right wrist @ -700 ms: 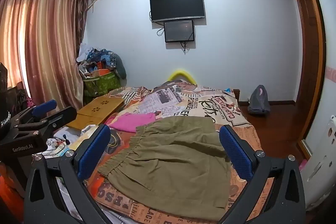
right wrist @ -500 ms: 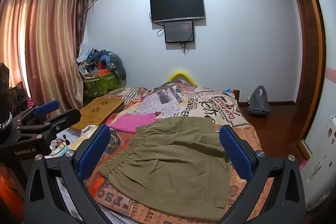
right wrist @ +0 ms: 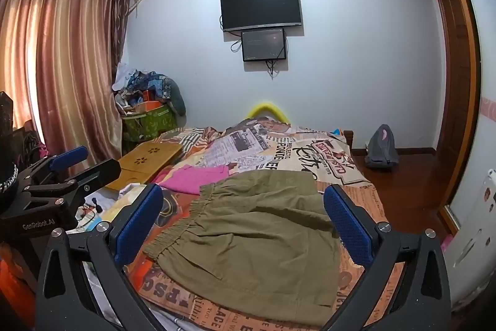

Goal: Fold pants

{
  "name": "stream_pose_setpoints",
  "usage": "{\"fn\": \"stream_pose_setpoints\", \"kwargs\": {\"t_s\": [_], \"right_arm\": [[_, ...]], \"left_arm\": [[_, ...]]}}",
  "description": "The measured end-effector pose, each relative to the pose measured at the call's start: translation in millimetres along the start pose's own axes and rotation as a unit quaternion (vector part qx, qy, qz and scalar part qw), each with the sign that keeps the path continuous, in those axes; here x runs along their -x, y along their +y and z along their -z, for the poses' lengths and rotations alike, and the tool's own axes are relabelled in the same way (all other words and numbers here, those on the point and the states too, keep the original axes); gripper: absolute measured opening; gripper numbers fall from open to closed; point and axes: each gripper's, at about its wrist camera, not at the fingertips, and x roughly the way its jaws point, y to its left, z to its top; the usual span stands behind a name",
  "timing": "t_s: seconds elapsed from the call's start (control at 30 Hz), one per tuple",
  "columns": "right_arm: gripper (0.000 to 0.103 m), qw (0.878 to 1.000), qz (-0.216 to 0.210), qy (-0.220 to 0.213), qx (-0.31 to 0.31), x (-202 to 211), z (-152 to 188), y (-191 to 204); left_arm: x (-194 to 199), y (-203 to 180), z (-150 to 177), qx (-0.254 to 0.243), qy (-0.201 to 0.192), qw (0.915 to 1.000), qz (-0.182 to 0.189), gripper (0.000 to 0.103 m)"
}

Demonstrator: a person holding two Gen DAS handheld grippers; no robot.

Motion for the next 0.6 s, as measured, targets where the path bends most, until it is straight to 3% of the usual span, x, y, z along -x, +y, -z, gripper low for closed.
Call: {"fn": "stream_pose_setpoints", "kwargs": {"t_s": [0.6], "right_arm": [[0.103,1.0,-0.002,0.005,-0.006,-3.0,2.7,1.6]], "left_arm": [[-7.6,-2.5,7.2,-0.007,0.007,0.9999,-0.004,0.103]]}}
